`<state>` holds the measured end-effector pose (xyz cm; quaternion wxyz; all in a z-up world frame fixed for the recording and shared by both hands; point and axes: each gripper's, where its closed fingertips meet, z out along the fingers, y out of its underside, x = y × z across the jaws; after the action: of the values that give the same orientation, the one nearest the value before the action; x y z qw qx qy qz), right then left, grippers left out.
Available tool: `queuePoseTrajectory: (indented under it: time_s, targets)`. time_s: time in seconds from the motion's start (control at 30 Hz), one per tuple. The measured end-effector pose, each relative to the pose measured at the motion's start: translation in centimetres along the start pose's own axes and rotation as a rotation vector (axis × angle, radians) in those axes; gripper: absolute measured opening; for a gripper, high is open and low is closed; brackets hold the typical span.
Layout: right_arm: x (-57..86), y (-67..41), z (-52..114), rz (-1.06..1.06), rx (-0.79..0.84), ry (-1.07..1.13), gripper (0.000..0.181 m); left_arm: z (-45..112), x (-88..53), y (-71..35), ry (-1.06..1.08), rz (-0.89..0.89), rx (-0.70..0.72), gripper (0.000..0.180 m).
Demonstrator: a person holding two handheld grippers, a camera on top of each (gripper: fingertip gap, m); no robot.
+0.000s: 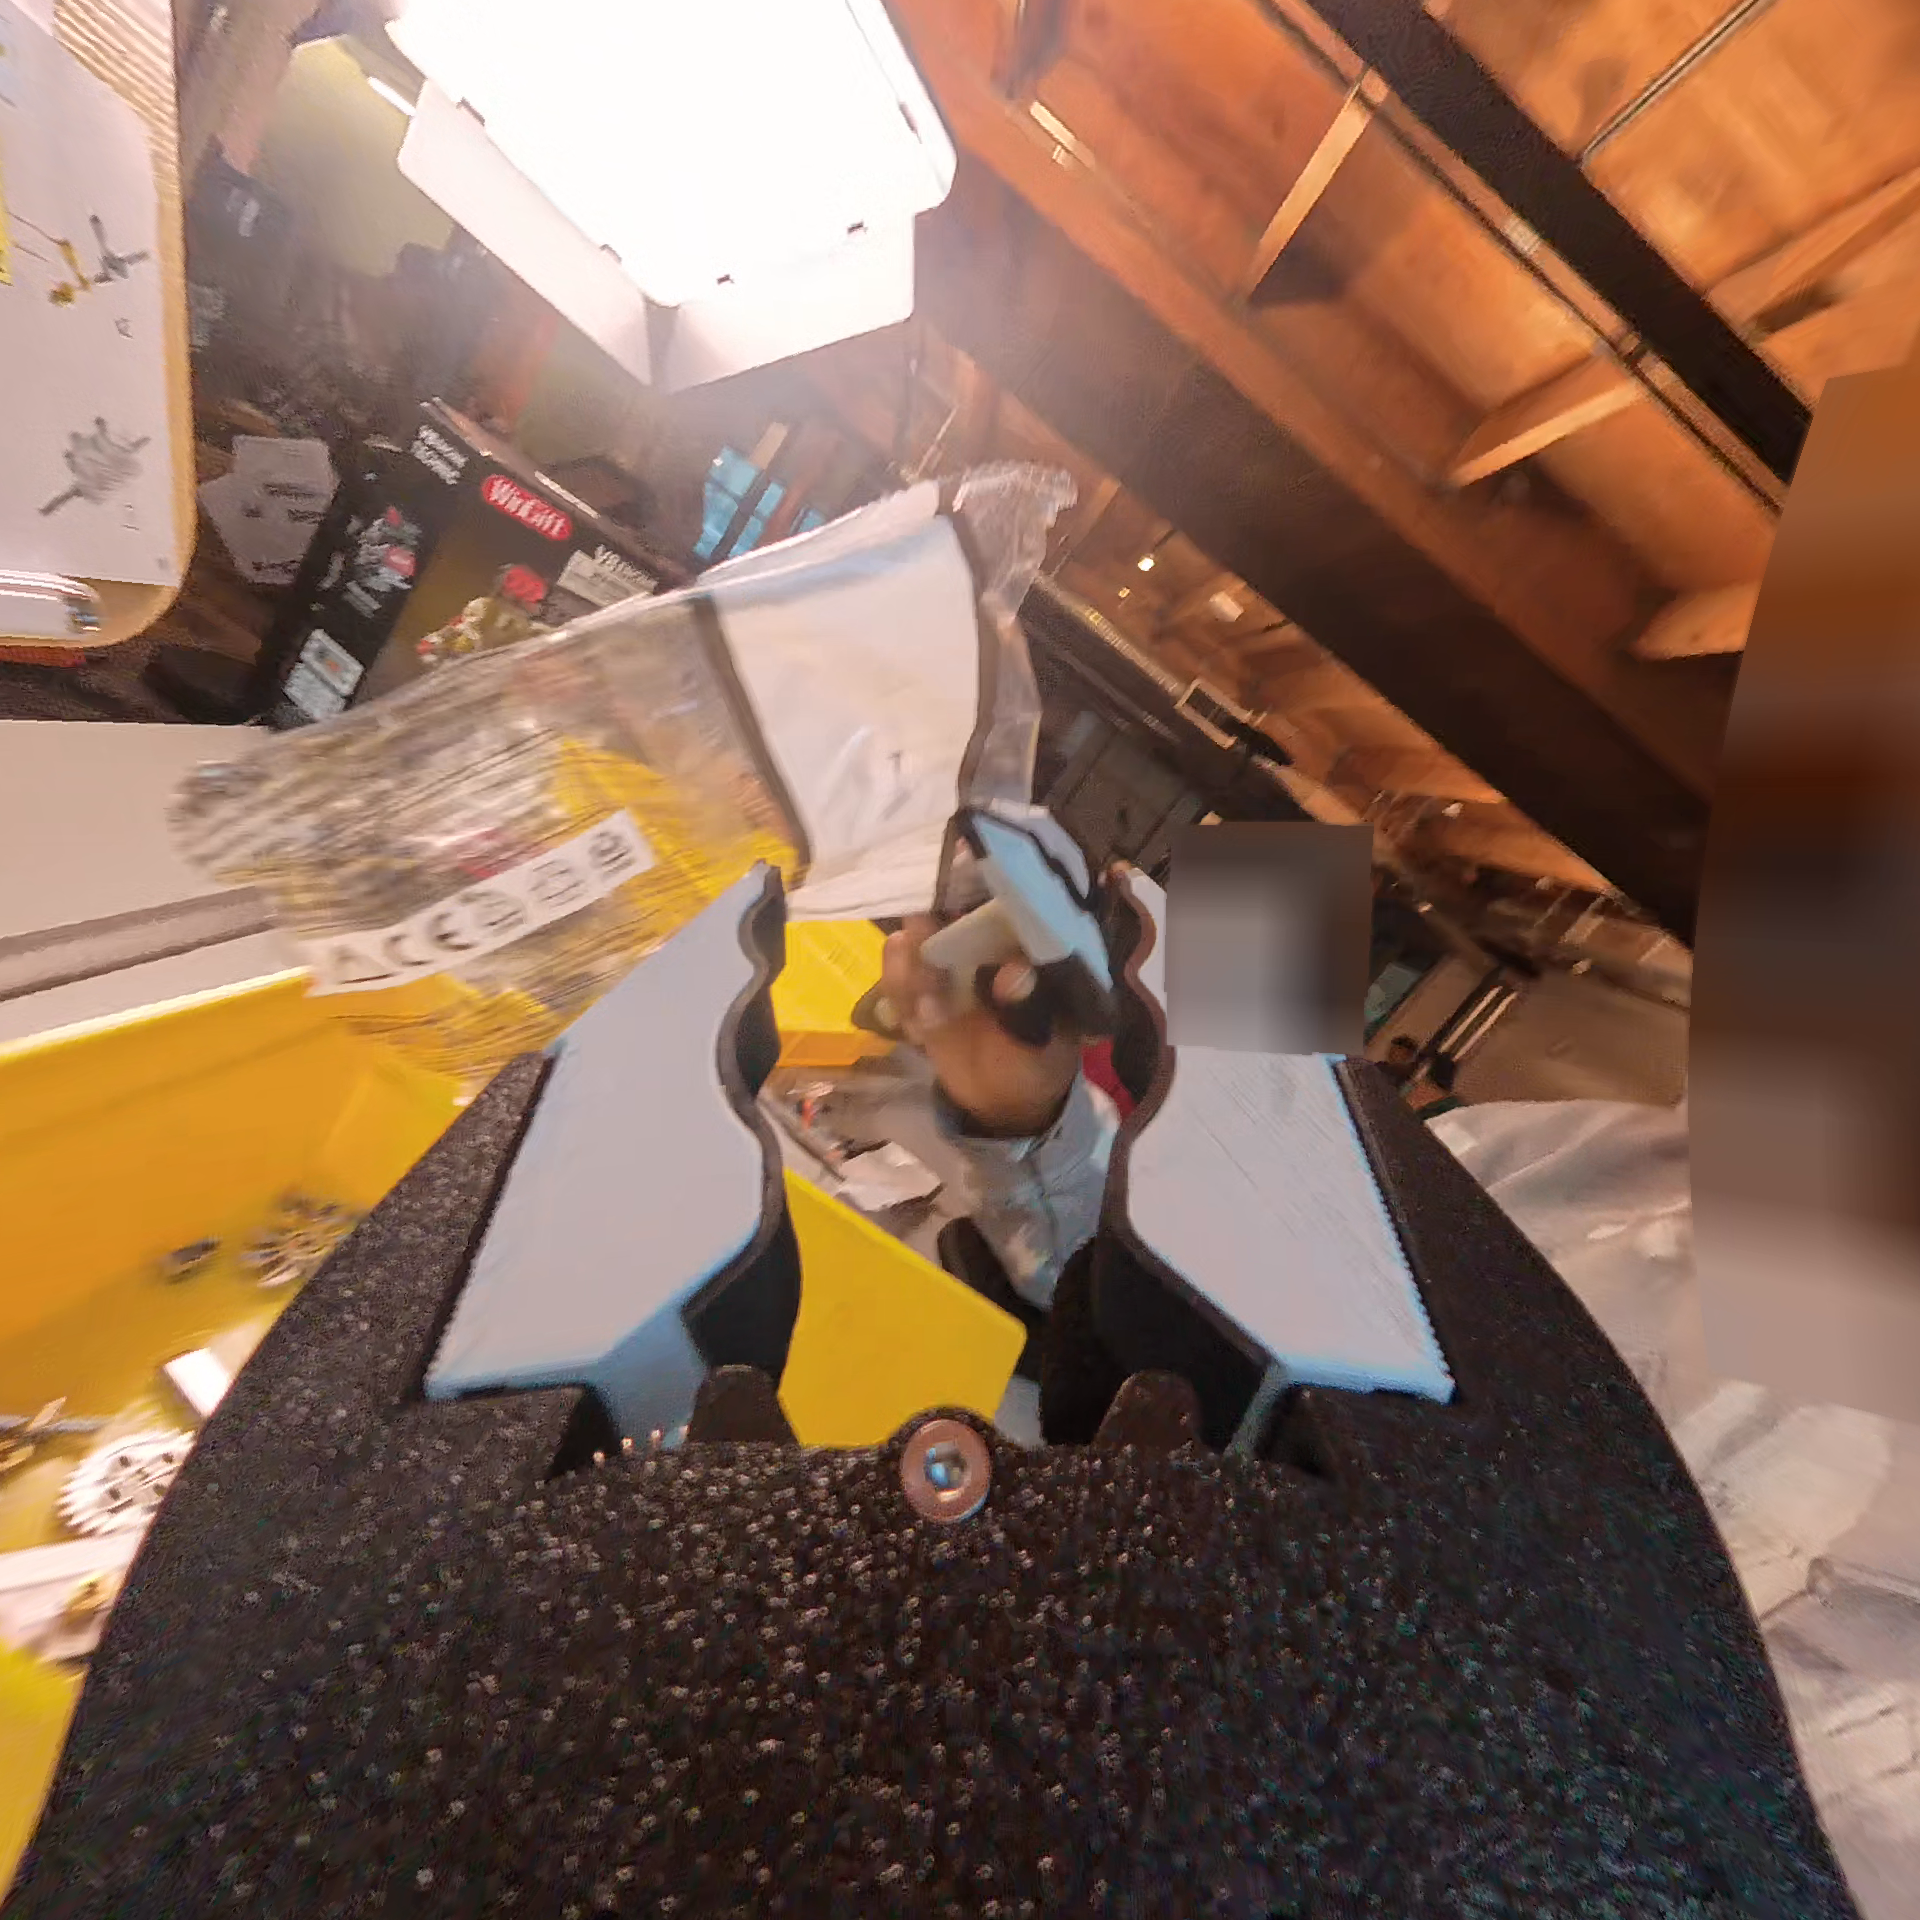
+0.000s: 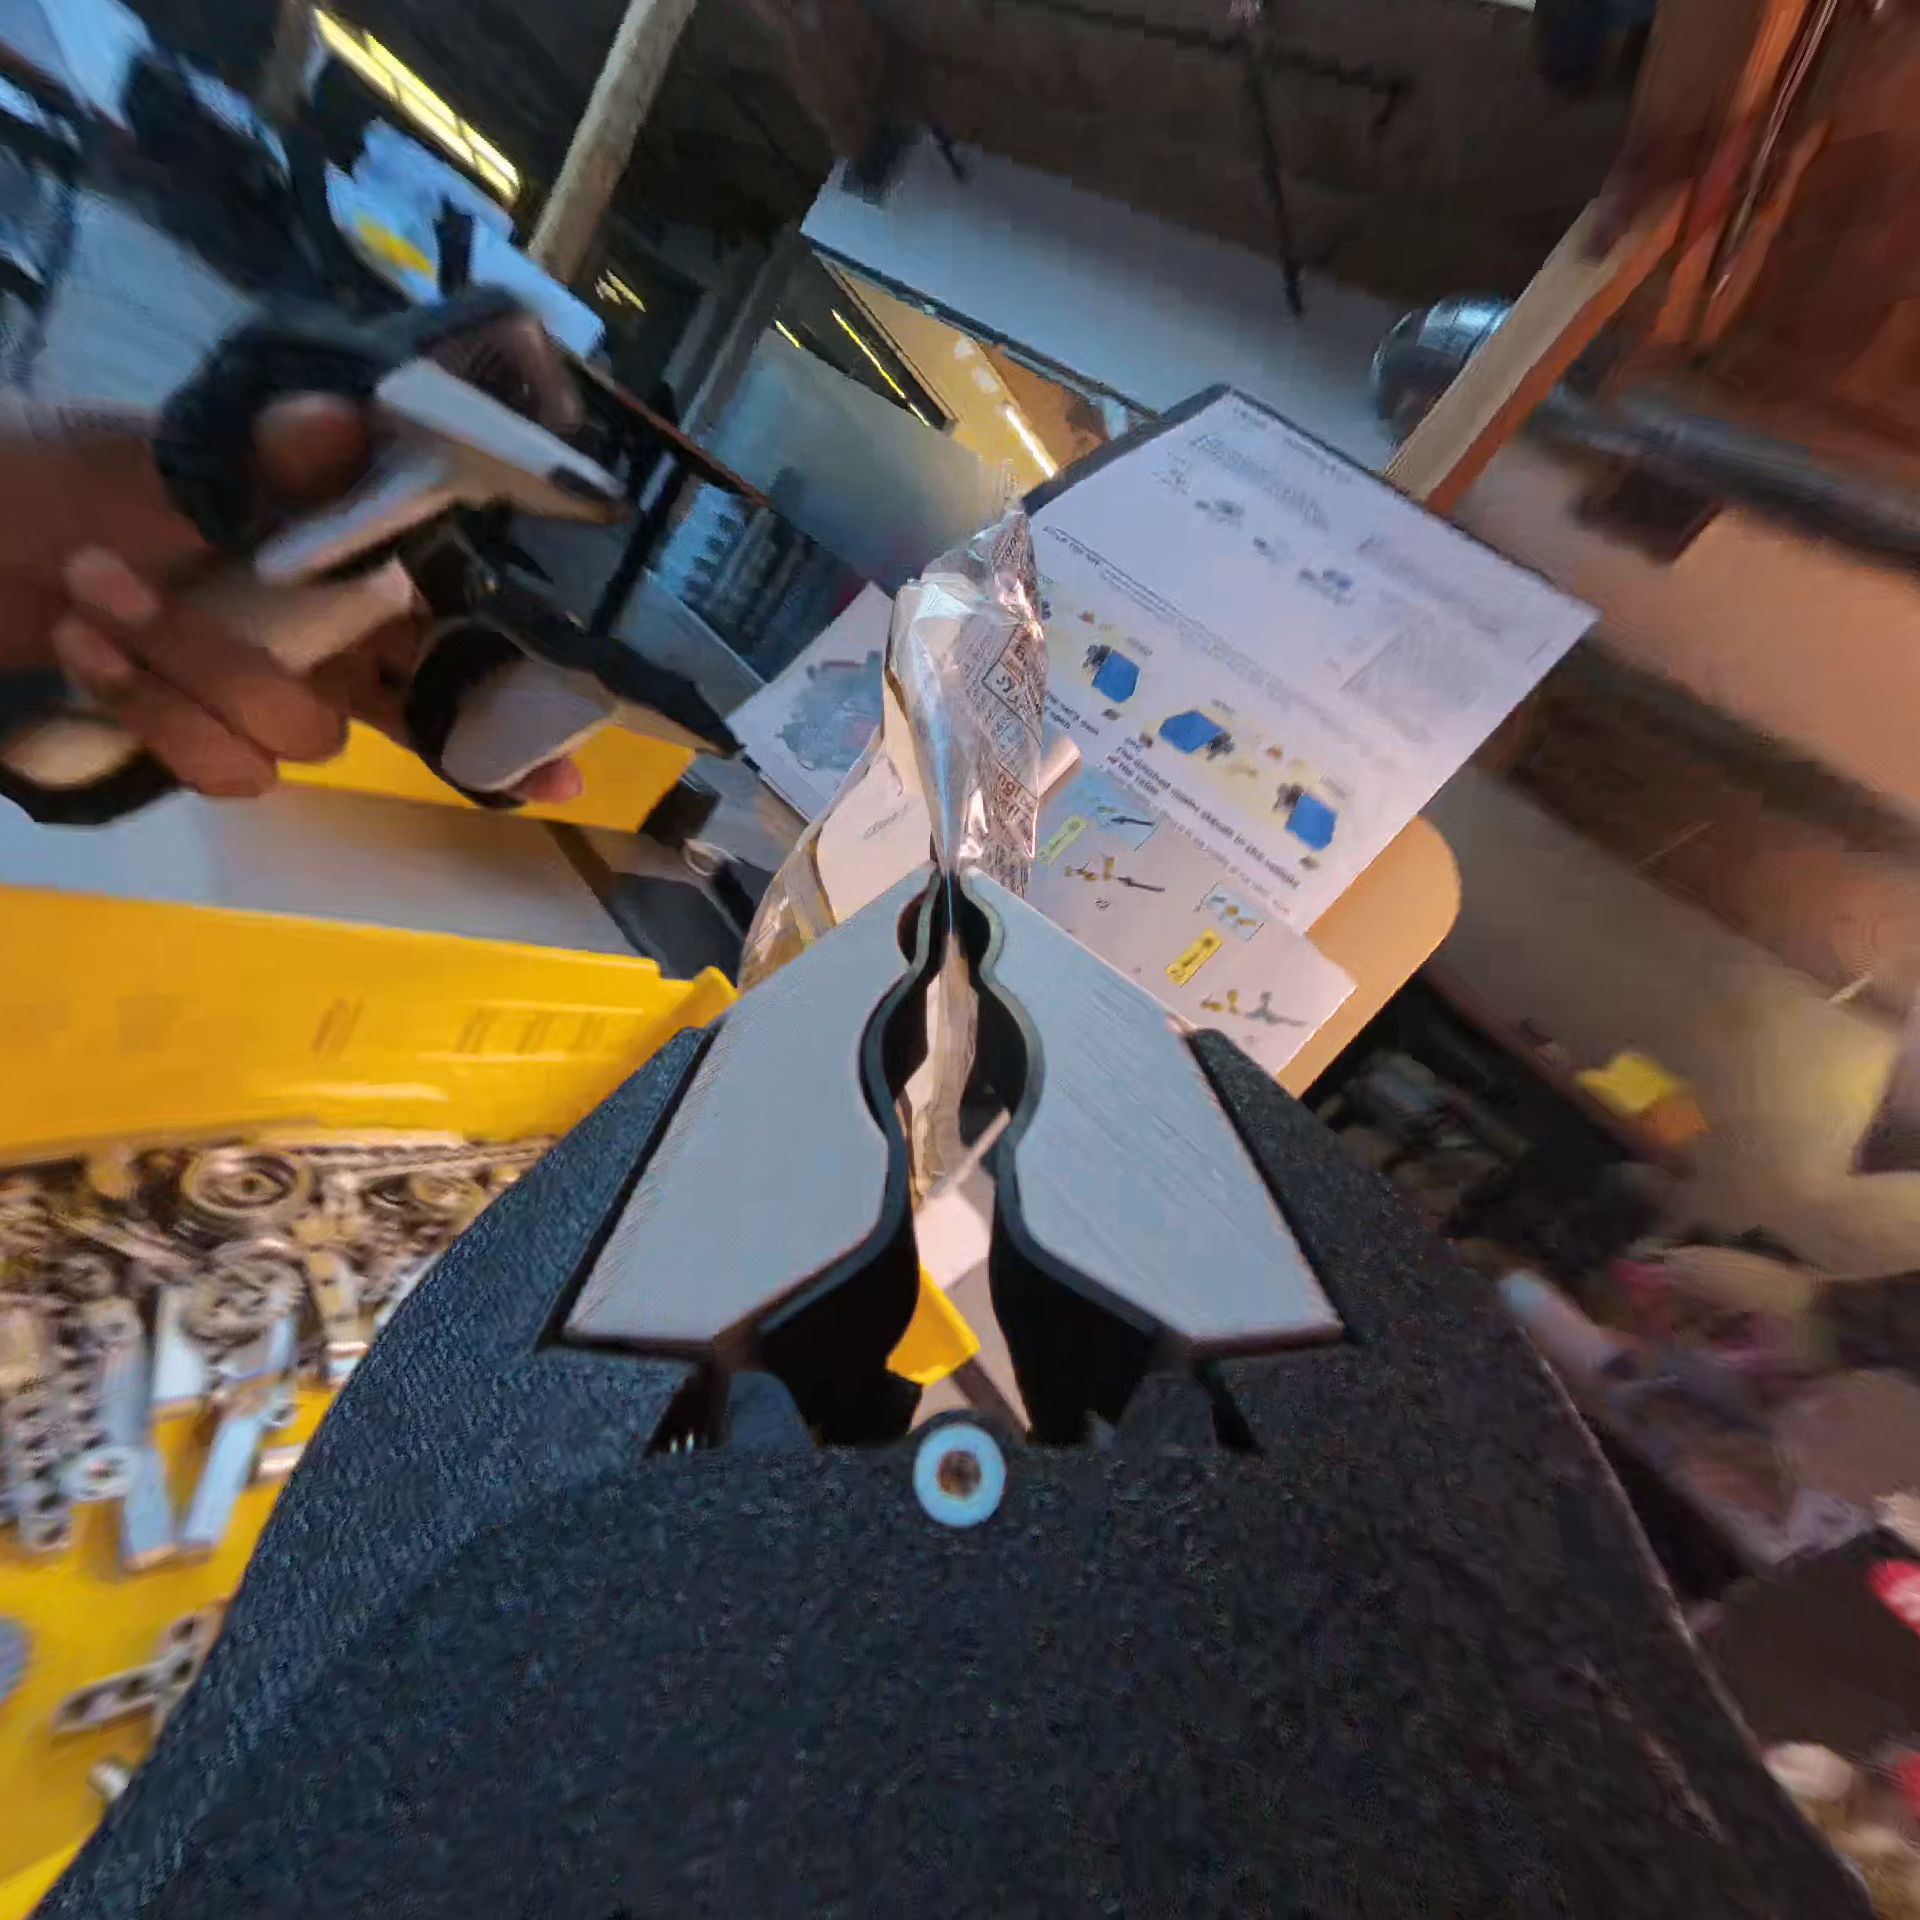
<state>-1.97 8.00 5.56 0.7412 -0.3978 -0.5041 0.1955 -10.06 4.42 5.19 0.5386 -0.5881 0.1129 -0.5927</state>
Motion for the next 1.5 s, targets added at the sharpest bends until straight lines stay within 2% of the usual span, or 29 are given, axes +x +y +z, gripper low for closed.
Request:
queuePoseTrajectory:
  time_s: [0.1, 0.13, 0.17, 0.23, 0.43, 0.6, 0.77, 0.87, 0.97, 1.07, 1.17, 1.2, 1.23, 1.3, 1.33, 1.37, 1.5]
  targets:
    - [-4.3, 0.0, 1.1, -0.446, -0.048, 0.059, 0.0, 1.1, 0.5, 0.5, 0.005, -0.044, 0.018, 0.075]
    - [-6.0, 0.1, 1.4, -0.529, -0.044, 0.048, 0.0, 1.1, 0.2, 0.5, -0.017, -0.038, 0.019, 0.078]
    - [-7.6, 0.3, 1.7, -0.56, -0.041, 0.018, 0.0, 1.0, -0.2, 0.4, -0.04, -0.026, 0.033, 0.075]
    - [-10.2, 0.7, 2.1, -0.612, -0.037, -0.032, 0.0, 0.3, -1.1, 0.2, -0.071, -0.011, 0.04, 0.051]
    - [-11.8, 0.5, 2.1, -0.621, -0.025, -0.076, 0.002, -1.0, 0.1, 0.4, 0.11, 0.08, 0.01, 0.041]
    - [-14.8, -1.4, 1.1, -0.579, 0.083, -0.206, 0.023, -3.5, 3.3, -0.5, 0.318, 0.198, 0.051, 0.032]
    - [-11.8, -5.2, -0.5, -0.146, 0.235, -0.297, 0.03, -6.8, 5.7, -2.2, 0.449, 0.251, 0.114, 0.028]
    - [-7.9, -5.3, -0.5, 0.181, 0.227, -0.321, 0.039, -7.8, 6.6, -2.5, 0.483, 0.289, 0.112, 0.028]
    - [-5.3, -3.4, 0.0, 0.488, 0.185, -0.361, 0.055, -8.0, 7.2, -2.2, 0.5, 0.318, 0.093, 0.028]
    - [-3.9, -1.6, 0.6, 0.79, 0.153, -0.426, 0.082, -7.5, 7.8, -1.2, 0.524, 0.334, 0.043, 0.027]
    - [-4.6, -1.2, 0.6, 1.078, 0.146, -0.59, 0.099, -6.5, 8.3, 0.3, 0.537, 0.358, -0.023, 0.028]
    - [-5.3, -1.1, 0.6, 1.142, 0.127, -0.653, 0.099, -6.2, 8.3, 0.7, 0.543, 0.357, -0.035, 0.028]
    - [-6.2, -1.2, 0.4, 1.181, 0.11, -0.72, 0.086, -6.0, 8.3, 0.9, 0.546, 0.354, -0.044, 0.028]
    - [-6.1, -2.0, -0.2, 1.208, 0.182, -0.767, 0.036, -5.9, 8.0, 1.2, 0.536, 0.348, -0.059, 0.028]
    - [-5.2, -2.1, -0.3, 1.211, 0.216, -0.737, 0.017, -5.8, 7.4, 1.0, 0.5, 0.354, -0.063, 0.028]
    - [-4.3, -2.1, -0.5, 1.206, 0.24, -0.719, 0.005, -5.7, 6.4, 0.9, 0.431, 0.373, -0.078, 0.028]
    - [-2.9, -1.1, -1.1, 1.064, 0.186, -0.664, 0.0, -5.0, 3.4, 1.4, 0.242, 0.405, -0.169, 0.027]
